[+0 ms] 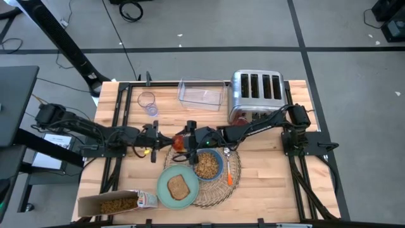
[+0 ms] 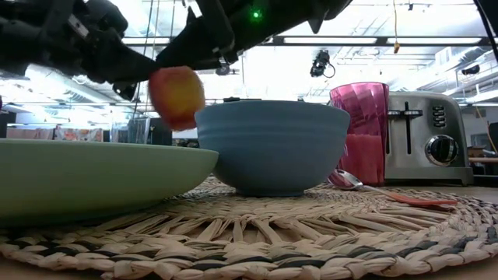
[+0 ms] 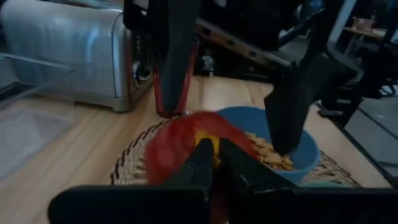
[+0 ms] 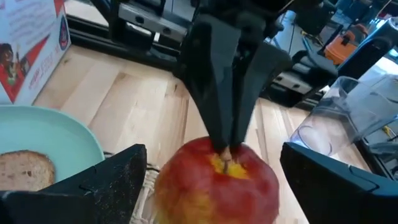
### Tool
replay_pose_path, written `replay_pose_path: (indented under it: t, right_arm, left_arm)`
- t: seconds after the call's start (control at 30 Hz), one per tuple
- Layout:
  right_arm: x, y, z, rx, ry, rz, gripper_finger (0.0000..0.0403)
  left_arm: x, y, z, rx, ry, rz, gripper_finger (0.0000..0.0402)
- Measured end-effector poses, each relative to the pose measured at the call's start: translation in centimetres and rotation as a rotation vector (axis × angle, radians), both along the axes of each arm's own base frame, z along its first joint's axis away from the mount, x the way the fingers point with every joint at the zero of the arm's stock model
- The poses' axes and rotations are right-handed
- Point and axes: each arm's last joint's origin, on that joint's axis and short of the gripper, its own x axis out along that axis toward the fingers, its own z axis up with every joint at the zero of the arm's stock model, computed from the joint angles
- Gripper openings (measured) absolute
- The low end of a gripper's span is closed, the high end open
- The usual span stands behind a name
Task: Arrange a breakfast setting
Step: Put the red apple to the top right of the blue bowl on the placemat
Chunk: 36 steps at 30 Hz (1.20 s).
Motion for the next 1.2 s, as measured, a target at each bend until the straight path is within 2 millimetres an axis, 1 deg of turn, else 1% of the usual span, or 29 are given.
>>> replay_pose_path:
  t: [0.07,0.17,0.3,0.47,0.63,0.7,0.8,0.9,1.07,1.2]
  right_arm:
    - [-0.1,0.0,0.1,-0.003,0.008,-0.004,0.0375]
    - [-0.7,0.0,1.1,-0.008,0.021,-0.009,0.0381]
    - [-2.3,0.2,3.8,-0.024,0.020,-0.034,0.0385]
    - [-5.2,0.3,7.8,-0.044,0.005,-0.078,0.0384]
    - [-7.7,0.3,10.8,-0.020,-0.034,-0.132,0.0382]
    - [-8.5,0.3,11.7,-0.004,-0.040,-0.136,0.0382]
    - [-9.5,0.5,12.5,0.015,-0.043,-0.145,0.0382]
    - [-10.4,0.8,13.1,0.026,-0.035,-0.146,0.0382]
    - [-11.4,1.4,13.3,0.038,-0.001,-0.132,0.0382]
    - [-11.6,1.9,13.3,0.037,0.005,-0.115,0.0382]
  left_arm:
    - [0.4,0.1,0.5,0.012,0.023,0.011,0.0018]
    - [1.0,0.4,1.1,0.027,0.111,0.016,0.0018]
    - [1.7,0.7,2.1,0.034,0.222,0.022,0.0018]
    - [3.1,0.8,3.4,0.034,0.303,0.018,0.0018]
    - [5.2,1.1,2.9,0.036,0.406,0.043,0.0018]
    - [6.0,1.1,2.4,0.019,0.439,0.056,0.0018]
    - [7.0,1.1,1.6,0.000,0.485,0.068,0.0018]
    - [7.5,1.0,1.3,-0.015,0.500,0.075,0.0018]
    - [7.8,1.0,0.5,-0.046,0.536,0.093,0.0025]
    - [7.9,1.0,0.4,-0.046,0.538,0.094,0.0032]
